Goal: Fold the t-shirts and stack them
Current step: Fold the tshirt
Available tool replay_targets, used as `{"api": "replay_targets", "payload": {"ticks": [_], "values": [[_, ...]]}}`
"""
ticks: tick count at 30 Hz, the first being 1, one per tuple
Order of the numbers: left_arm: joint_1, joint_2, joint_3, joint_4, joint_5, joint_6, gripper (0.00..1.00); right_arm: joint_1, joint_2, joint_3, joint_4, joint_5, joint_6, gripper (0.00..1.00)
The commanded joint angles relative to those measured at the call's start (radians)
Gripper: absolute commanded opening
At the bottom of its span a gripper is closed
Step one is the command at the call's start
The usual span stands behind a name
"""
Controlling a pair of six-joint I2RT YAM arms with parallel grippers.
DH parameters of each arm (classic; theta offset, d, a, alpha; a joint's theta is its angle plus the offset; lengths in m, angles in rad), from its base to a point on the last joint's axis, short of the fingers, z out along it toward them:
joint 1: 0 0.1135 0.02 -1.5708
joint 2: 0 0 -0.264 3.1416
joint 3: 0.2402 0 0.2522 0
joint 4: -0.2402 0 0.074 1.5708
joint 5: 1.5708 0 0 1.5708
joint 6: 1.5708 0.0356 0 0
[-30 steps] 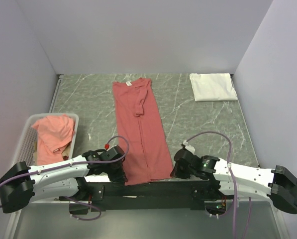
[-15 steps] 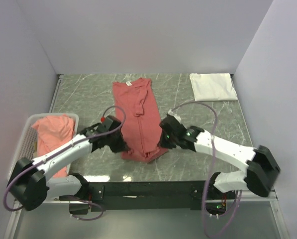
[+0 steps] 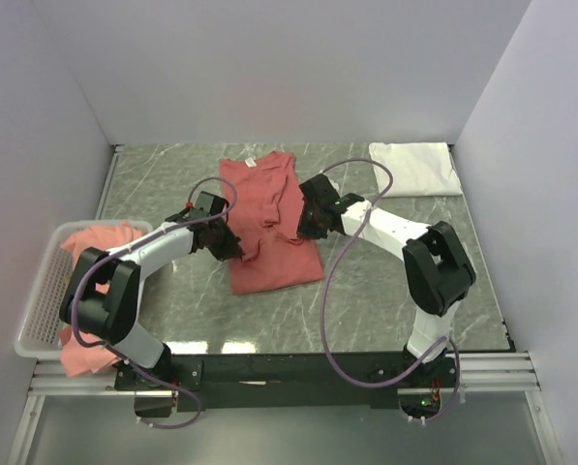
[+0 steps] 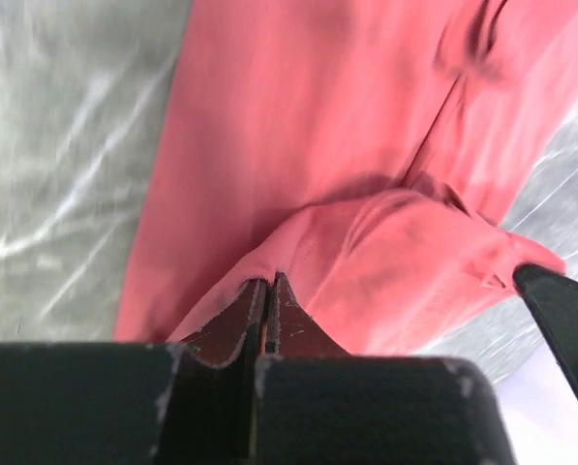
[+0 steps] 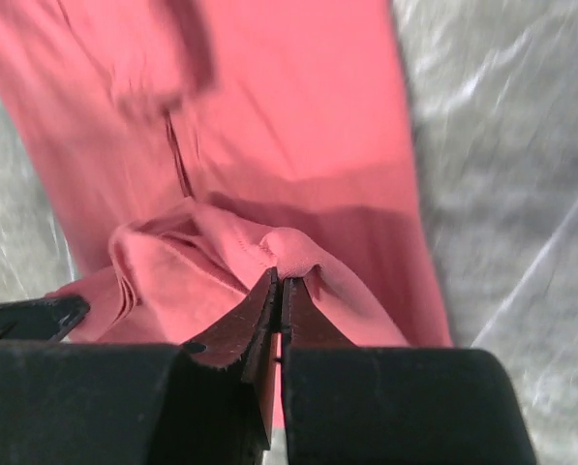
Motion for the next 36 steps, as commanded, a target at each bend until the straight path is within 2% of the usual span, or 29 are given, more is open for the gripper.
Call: {"api": "replay_targets", "payload": {"ticks": [1,10,22,36], "values": [[0.033,0.018,0.073,0.083,0.004,0.002,0.01,-0.036,0.031,0.090,0.035,-0.018,-0.031,0.00],[0.091,0.096,0.133,0.103,0.027,-0.004,0.01,-0.091,0.134,0.199,0.020,-0.052,-0.054,0.00],[0.120,0.096,0.130,0.118,0.041,0.010,0.01,-0.114,0.102,0.163,0.060,-0.068,-0.064,0.00],[0.164,0.139,0.168,0.125,0.081,0.022,0.01,-0.134,0.153,0.207,0.069,-0.083,-0.067,0.00]]}}
